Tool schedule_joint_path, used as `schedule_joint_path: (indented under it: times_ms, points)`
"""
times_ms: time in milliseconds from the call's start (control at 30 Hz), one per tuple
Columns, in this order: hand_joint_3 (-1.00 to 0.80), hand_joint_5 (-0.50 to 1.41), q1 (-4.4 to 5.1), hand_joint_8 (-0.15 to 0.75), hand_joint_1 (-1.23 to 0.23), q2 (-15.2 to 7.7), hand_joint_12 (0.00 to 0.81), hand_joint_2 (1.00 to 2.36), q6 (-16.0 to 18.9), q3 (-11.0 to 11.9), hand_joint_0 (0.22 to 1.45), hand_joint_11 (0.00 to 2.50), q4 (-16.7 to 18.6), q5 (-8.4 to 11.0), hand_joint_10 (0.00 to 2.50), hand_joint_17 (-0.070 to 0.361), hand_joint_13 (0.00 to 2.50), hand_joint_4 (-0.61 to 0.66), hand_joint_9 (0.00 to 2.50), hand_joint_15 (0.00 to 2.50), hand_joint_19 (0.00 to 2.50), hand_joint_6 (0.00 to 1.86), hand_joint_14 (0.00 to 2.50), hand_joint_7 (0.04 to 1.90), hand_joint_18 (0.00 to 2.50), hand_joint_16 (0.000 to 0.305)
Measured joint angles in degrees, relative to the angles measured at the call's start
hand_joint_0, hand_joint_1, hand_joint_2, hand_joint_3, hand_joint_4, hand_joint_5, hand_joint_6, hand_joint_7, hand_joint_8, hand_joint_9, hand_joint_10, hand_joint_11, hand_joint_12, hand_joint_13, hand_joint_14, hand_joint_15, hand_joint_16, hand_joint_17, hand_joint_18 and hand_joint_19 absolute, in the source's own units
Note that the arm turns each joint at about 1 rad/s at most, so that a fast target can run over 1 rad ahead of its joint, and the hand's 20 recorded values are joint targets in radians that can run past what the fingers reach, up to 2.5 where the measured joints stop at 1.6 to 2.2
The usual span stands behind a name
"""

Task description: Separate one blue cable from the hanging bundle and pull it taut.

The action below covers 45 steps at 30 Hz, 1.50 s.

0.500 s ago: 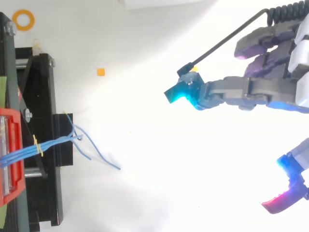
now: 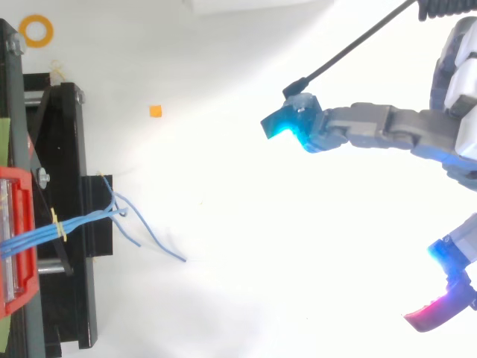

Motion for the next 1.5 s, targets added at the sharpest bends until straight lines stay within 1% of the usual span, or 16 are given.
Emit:
schedule_joint_path:
  times_ms: [233, 400, 600, 667, 700, 833, 900, 1000, 1100, 1167, 1200, 1300, 1367, 1433, 1467, 1500]
  points:
    - [-0.50, -0.20, -0.04, 0.353, -0.51, 0.0, 0.464, 1.00, 0.0, 0.0, 0.31, 1.10, -0.8, -0.07, 0.03, 0.217, 1.99, 0.33, 2.09, 1.02, 0.36, 0.50, 0.03, 0.65, 1.91, 0.096]
    - [-0.50, -0.20, -0.17, 0.342, -0.51, 0.0, 0.465, 1.00, -0.1, 0.0, 0.31, 1.11, -1.1, -0.08, 0.03, 0.216, 2.00, 0.33, 2.10, 1.03, 0.37, 0.50, 0.02, 0.65, 1.95, 0.096]
    - [-0.50, -0.20, -0.46, 0.339, -0.51, 0.0, 0.459, 1.00, -0.2, 0.0, 0.31, 1.14, -0.1, 1.27, 0.03, 0.214, 1.99, 0.33, 2.10, 1.04, 0.38, 0.50, 0.02, 0.65, 2.06, 0.095]
    - [-0.50, -0.20, -0.54, 0.323, -0.51, 0.0, 0.465, 1.00, -0.2, 0.0, 0.32, 1.23, 0.2, 1.72, 0.03, 0.213, 2.00, 0.33, 2.13, 1.06, 0.41, 0.50, 0.02, 0.65, 2.11, 0.095]
    - [-0.50, -0.20, -0.57, 0.321, -0.51, 0.0, 0.476, 1.00, -0.2, 0.0, 0.32, 1.35, 0.4, 1.85, 0.03, 0.212, 2.02, 0.33, 2.17, 1.13, 0.43, 0.50, 0.03, 0.65, 2.15, 0.094]
    - [-0.50, -0.20, -0.61, 0.314, -0.51, 0.0, 0.491, 1.00, 0.2, 0.0, 0.32, 1.51, 1.9, 2.20, 0.02, 0.209, 2.08, 0.33, 2.24, 1.24, 0.51, 0.50, 0.02, 0.65, 2.20, 0.093]
    - [-0.50, -0.20, -0.61, 0.315, -0.51, -0.1, 0.479, 1.00, 0.6, 0.0, 0.32, 1.64, 2.6, 2.27, 0.02, 0.207, 2.14, 0.34, 2.29, 1.33, 0.55, 0.50, 0.02, 0.65, 2.20, 0.092]
    - [-0.50, -0.19, -0.61, 0.300, -0.51, -0.1, 0.475, 1.00, 1.7, 0.0, 0.32, 1.65, 3.8, 2.32, 0.02, 0.208, 2.14, 0.35, 2.32, 1.35, 0.57, 0.50, 0.02, 0.65, 2.12, 0.093]
    - [-0.50, -0.19, -0.65, 0.310, -0.51, -0.4, 0.478, 1.00, 3.5, 0.0, 0.32, 1.66, 5.5, 2.47, 0.02, 0.210, 2.15, 0.34, 2.32, 1.37, 0.56, 0.50, 0.02, 0.65, 2.10, 0.093]
    - [-0.50, -0.19, -0.63, 0.296, -0.52, -0.7, 0.472, 1.00, 4.7, 0.0, 0.32, 1.66, 6.7, 2.71, 0.02, 0.209, 2.16, 0.35, 2.33, 1.37, 0.56, 0.50, 0.02, 0.65, 2.11, 0.093]
    - [-0.50, -0.19, -0.64, 0.306, -0.52, -0.9, 0.478, 1.00, 5.2, 0.0, 0.32, 1.67, 7.2, 2.85, 0.02, 0.209, 2.17, 0.36, 2.33, 1.38, 0.56, 0.50, 0.02, 0.65, 2.11, 0.093]
    - [-0.50, -0.19, -0.62, 0.289, -0.52, -1.9, 0.470, 1.00, 6.9, 0.0, 0.32, 1.81, 8.5, 3.47, 0.01, 0.209, 2.24, 0.36, 2.41, 1.51, 0.56, 0.50, 0.01, 0.66, 2.14, 0.093]
    - [-0.50, -0.18, -0.63, 0.286, -0.52, -2.6, 0.465, 1.00, 8.4, 0.0, 0.32, 1.85, 9.6, 4.52, 0.01, 0.208, 2.28, 0.37, 2.44, 1.57, 0.56, 0.50, 0.01, 0.65, 2.16, 0.093]
    - [-0.50, -0.18, -0.68, 0.289, -0.52, -3.5, 0.455, 1.00, 10.1, 0.0, 0.32, 1.81, 10.8, 5.89, 0.15, 0.208, 2.30, 0.37, 2.44, 1.63, 0.57, 0.50, 0.00, 0.65, 2.17, 0.093]
    - [-0.50, -0.18, -0.68, 0.286, -0.51, -3.9, 0.449, 1.00, 11.0, 0.0, 0.32, 1.78, 11.3, 6.56, 0.26, 0.208, 2.31, 0.37, 2.43, 1.64, 0.57, 0.50, 0.00, 0.66, 2.18, 0.093]
    - [-0.50, -0.18, -0.68, 0.294, -0.51, -4.3, 0.463, 1.00, 12.1, 0.0, 0.32, 1.76, 12.0, 7.28, 0.28, 0.207, 2.31, 0.37, 2.43, 1.64, 0.58, 0.50, 0.01, 0.65, 2.18, 0.092]
